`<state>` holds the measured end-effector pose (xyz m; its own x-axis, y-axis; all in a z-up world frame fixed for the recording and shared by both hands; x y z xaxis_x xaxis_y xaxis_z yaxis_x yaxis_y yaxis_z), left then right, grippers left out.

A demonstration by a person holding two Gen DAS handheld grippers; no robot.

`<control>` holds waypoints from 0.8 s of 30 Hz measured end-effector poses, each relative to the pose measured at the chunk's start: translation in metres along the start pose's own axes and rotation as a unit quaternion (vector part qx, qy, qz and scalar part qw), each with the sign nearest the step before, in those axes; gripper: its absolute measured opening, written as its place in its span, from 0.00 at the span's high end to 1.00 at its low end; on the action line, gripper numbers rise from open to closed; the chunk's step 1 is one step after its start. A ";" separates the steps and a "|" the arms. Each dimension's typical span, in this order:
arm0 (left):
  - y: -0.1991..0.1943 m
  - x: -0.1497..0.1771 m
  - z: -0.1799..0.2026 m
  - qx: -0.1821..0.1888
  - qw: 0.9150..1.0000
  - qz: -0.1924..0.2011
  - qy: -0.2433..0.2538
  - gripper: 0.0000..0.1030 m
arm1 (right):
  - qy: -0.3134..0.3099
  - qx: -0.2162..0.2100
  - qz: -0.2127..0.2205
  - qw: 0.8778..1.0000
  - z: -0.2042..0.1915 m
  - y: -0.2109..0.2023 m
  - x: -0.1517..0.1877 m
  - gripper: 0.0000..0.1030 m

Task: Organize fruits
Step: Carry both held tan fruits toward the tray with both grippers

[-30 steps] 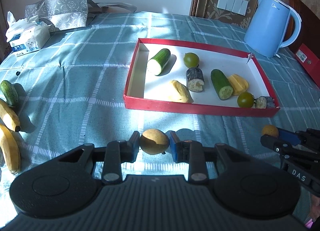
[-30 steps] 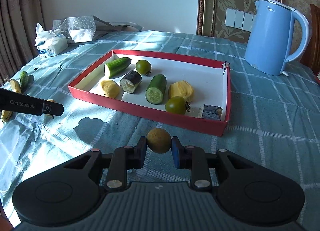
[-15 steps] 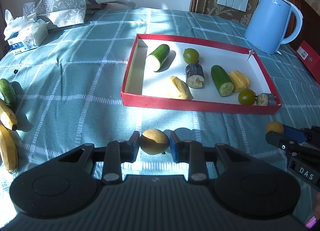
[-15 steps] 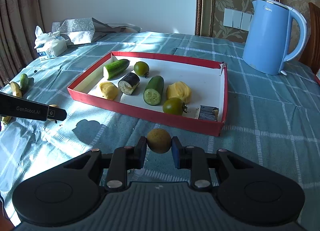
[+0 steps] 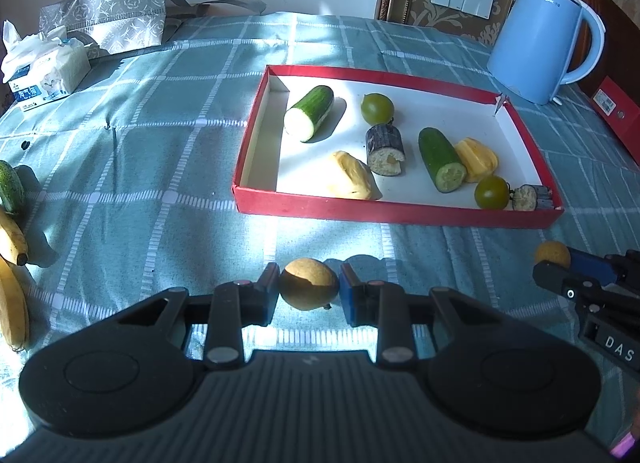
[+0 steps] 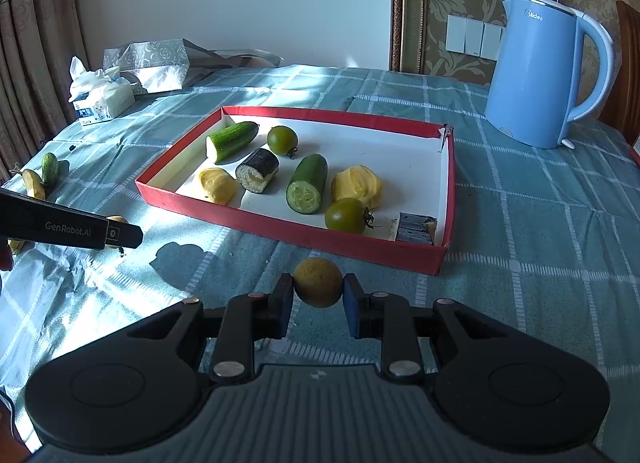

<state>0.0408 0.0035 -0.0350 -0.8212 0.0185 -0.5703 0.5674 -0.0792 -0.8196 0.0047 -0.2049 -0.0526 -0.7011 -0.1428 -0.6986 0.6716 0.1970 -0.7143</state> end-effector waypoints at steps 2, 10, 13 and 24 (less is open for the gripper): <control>0.000 0.000 0.000 0.001 1.000 -0.001 0.000 0.73 | 0.001 0.000 0.000 1.000 0.000 0.000 0.000 0.75; 0.002 0.000 0.000 -0.001 1.000 -0.002 0.000 0.73 | 0.003 0.000 -0.001 1.000 0.001 0.000 0.001 0.75; 0.002 0.000 0.001 0.000 1.000 -0.003 0.000 0.73 | 0.006 0.000 -0.001 1.000 0.001 -0.001 0.002 0.75; 0.005 -0.004 0.004 0.013 1.000 -0.002 -0.005 0.73 | 0.019 0.006 -0.007 1.000 0.006 -0.005 0.005 0.75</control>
<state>0.0469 -0.0013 -0.0362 -0.8242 0.0089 -0.5663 0.5624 -0.1050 -0.8202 -0.0012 -0.2123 -0.0529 -0.7190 -0.1090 -0.6864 0.6642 0.1829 -0.7248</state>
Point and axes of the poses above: each gripper's, at about its wrist camera, not at the fingertips, and y roughly the way its jaws point, z to its right, x to its underside, the point moved 1 cm from there along y, roughly the way its jaws point, and after that the axes turned 3 degrees about -z, right-handed, at the moved point
